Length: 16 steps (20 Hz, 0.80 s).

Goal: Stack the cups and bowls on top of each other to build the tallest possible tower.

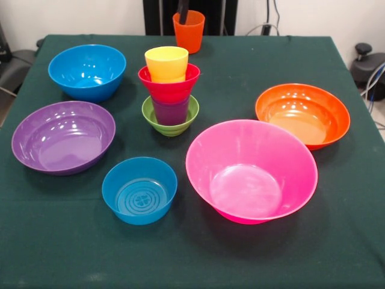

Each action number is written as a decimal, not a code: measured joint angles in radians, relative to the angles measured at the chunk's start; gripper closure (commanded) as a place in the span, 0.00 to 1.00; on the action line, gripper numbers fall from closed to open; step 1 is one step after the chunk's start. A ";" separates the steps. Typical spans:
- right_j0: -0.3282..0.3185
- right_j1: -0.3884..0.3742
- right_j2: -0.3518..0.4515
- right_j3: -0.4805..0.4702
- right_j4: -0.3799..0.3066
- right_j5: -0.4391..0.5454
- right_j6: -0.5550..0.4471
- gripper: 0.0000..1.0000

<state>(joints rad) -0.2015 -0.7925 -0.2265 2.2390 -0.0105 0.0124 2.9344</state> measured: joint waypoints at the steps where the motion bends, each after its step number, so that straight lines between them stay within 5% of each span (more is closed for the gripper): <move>1: 0.000 0.007 -0.002 0.000 0.006 0.000 0.000 0.00; 16: 0.036 0.133 -0.001 0.027 0.078 -0.036 0.000 0.00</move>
<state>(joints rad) -0.1652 -0.6595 -0.2275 2.2664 0.0677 -0.0232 2.9344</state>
